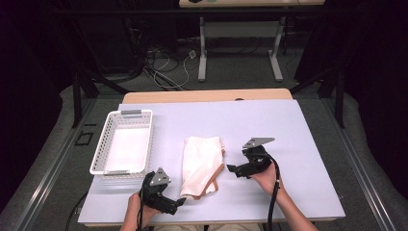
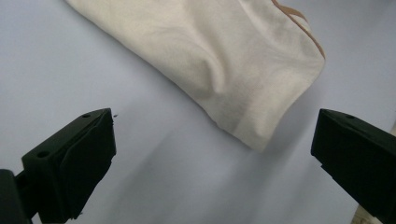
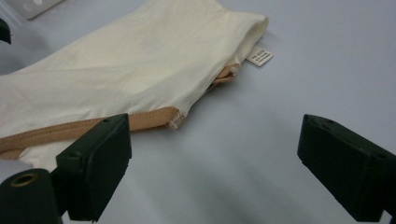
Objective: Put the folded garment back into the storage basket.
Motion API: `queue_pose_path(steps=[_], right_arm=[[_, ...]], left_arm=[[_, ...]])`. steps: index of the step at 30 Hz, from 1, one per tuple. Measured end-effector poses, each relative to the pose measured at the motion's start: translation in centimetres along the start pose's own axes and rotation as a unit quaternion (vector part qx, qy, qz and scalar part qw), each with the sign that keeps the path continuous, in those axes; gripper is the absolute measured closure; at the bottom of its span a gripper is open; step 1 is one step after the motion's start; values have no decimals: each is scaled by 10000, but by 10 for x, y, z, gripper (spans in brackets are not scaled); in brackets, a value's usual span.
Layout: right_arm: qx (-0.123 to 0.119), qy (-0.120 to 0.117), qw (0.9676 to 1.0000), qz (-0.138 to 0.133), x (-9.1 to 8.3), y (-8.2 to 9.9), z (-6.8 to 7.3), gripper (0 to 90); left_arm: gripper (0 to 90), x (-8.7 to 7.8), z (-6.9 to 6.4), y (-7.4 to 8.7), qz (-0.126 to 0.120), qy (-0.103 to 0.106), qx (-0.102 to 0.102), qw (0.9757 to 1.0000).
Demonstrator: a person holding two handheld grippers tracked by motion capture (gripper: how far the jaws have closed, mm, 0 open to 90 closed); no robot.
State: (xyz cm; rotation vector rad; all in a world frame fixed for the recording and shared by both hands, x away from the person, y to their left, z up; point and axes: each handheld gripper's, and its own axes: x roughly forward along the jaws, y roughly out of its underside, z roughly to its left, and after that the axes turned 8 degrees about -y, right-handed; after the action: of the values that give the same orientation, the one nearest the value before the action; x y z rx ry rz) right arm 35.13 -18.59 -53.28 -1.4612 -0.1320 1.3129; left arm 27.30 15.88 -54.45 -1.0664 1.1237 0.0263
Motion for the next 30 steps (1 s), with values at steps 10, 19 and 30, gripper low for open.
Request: queue_pose_path(steps=[10,19,30], right_arm=[[-213,75,9996,-141,-16,15,10,52],[-403,130,9990,-142,-30,28,17,39],[-433,218,9984,-285,-41,36,21,36]], left_arm=[[0,-1,4,0,-108,27,-47,9999],[0,0,9,-1,-95,-29,-52,9999],[0,-3,13,-13,-216,-178,-94,9996]])
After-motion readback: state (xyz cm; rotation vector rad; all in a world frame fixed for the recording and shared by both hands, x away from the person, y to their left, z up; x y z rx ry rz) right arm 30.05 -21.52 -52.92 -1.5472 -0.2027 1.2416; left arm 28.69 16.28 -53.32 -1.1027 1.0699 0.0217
